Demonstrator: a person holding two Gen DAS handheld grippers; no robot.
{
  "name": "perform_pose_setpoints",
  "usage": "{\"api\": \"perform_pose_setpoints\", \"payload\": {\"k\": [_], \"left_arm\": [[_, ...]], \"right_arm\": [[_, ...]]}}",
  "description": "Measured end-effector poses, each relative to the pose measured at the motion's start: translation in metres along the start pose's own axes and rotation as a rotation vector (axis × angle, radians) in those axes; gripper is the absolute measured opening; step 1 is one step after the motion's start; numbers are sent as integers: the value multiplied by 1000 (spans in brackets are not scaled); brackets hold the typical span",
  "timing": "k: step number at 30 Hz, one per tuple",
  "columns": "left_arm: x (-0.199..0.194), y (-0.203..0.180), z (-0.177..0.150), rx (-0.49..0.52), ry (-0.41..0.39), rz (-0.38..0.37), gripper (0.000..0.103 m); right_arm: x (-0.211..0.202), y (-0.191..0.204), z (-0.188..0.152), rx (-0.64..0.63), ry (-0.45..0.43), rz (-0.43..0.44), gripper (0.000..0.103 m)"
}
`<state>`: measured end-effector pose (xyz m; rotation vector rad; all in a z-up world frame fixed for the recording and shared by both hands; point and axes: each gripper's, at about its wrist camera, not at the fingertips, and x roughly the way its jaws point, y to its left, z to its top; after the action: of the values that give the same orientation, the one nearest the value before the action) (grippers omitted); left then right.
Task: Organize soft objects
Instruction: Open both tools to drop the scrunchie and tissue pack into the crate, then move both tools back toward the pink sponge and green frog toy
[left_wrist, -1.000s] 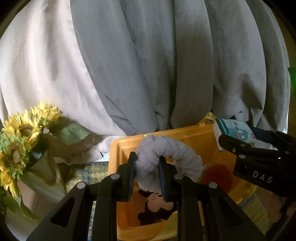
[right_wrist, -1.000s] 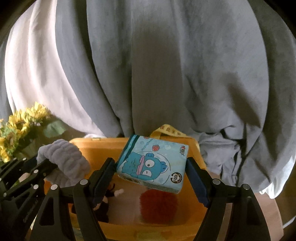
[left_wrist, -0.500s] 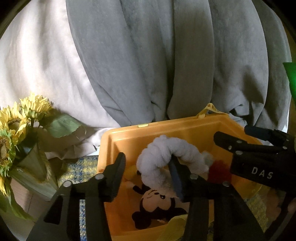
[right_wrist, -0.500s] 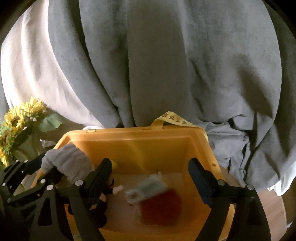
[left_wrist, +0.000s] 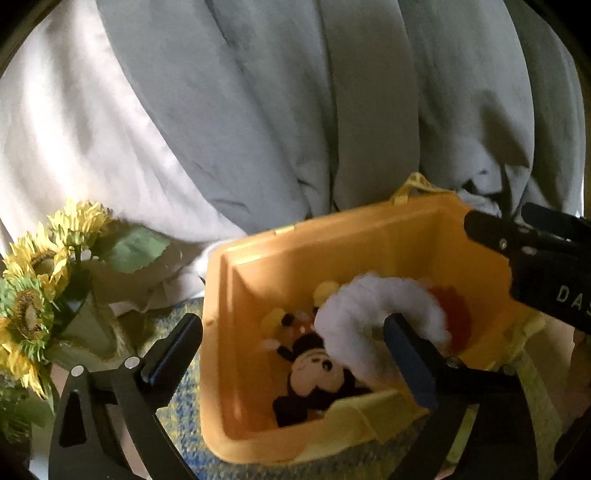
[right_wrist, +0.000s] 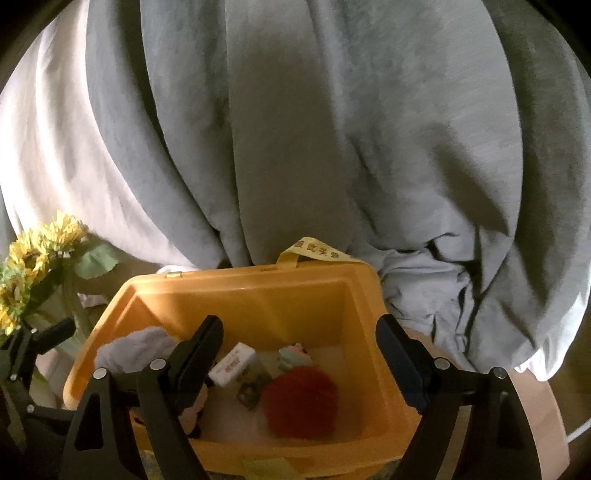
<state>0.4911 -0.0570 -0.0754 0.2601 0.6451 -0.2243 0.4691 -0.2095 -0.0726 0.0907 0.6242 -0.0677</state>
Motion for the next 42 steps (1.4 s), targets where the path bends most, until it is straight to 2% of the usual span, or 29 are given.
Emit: {"api": "perform_pose_setpoints", "payload": {"k": [2, 5, 17, 25, 35, 42], "left_arm": [[0, 0, 3, 12, 41, -9, 102], [-2, -4, 5, 35, 67, 24, 102], [-85, -9, -9, -33, -77, 88, 102], [-127, -24, -35, -82, -117, 119, 102], [-163, -55, -73, -163, -117, 165, 95], [-172, -82, -95, -220, -97, 210, 89]], "right_arm": [[-6, -1, 0, -1, -5, -5, 85], [-10, -1, 2, -15, 5, -19, 85], [-62, -12, -1, -2, -38, 13, 86], [-96, -18, -18, -37, -55, 59, 85], [-123, -29, -38, -109, -61, 139, 85], [-129, -42, -51, -200, -51, 227, 85]]}}
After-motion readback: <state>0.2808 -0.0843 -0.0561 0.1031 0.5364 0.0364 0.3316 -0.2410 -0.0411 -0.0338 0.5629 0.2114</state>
